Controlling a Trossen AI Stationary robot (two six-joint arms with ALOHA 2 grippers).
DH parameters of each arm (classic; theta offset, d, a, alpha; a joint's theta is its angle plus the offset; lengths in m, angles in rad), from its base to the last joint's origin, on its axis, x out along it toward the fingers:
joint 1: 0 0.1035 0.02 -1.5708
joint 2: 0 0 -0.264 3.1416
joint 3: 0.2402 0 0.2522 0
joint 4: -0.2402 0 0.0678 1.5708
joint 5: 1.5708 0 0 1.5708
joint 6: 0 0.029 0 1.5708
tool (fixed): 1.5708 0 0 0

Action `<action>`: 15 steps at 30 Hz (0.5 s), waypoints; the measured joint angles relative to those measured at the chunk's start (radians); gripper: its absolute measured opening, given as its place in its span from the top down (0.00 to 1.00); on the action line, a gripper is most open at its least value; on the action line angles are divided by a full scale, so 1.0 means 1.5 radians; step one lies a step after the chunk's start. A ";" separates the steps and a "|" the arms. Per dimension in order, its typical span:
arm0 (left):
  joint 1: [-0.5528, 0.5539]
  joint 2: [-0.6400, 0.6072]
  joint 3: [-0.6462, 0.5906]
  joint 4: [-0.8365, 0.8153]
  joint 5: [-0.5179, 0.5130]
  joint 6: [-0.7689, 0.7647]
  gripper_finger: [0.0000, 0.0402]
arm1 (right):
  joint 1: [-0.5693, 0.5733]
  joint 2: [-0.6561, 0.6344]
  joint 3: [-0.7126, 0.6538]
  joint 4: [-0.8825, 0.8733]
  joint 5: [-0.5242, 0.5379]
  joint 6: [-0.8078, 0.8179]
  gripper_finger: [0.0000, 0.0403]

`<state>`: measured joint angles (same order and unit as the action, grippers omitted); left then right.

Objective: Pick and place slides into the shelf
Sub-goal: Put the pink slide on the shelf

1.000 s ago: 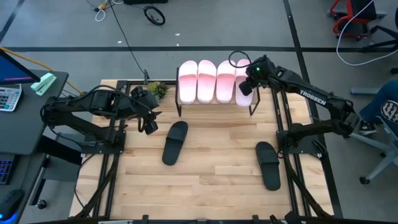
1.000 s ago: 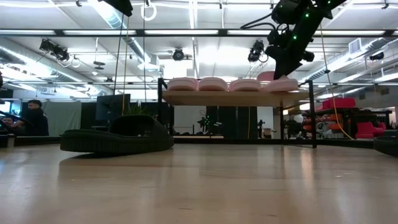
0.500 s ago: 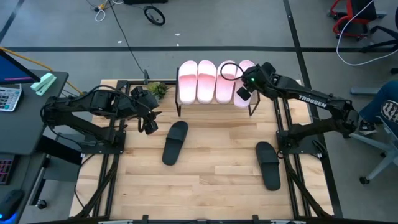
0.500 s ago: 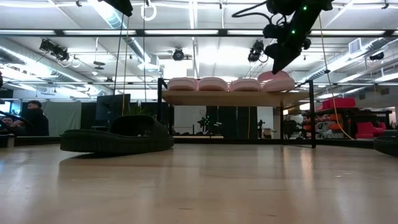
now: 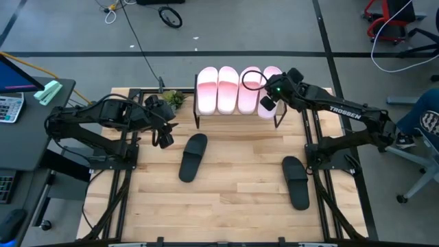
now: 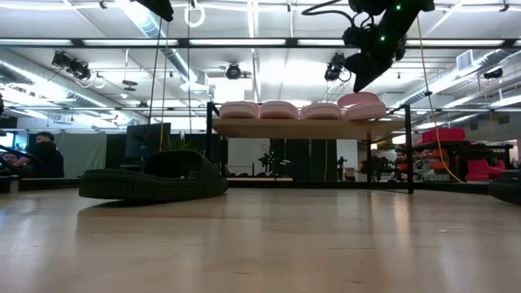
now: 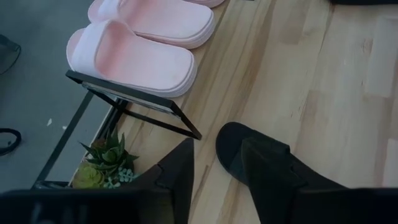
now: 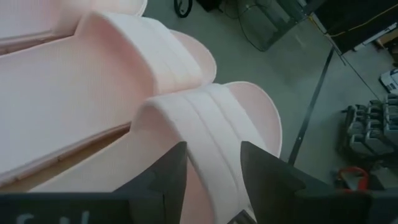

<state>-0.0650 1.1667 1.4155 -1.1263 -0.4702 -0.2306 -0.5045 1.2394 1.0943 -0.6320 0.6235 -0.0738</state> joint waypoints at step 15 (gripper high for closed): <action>0.000 0.000 0.000 0.000 0.000 0.012 0.64 | 0.128 -0.069 0.000 -0.004 0.081 0.018 0.61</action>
<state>-0.0650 1.1667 1.4155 -1.1266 -0.4706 -0.2127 -0.3129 1.1364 1.0947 -0.6385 0.7443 -0.0466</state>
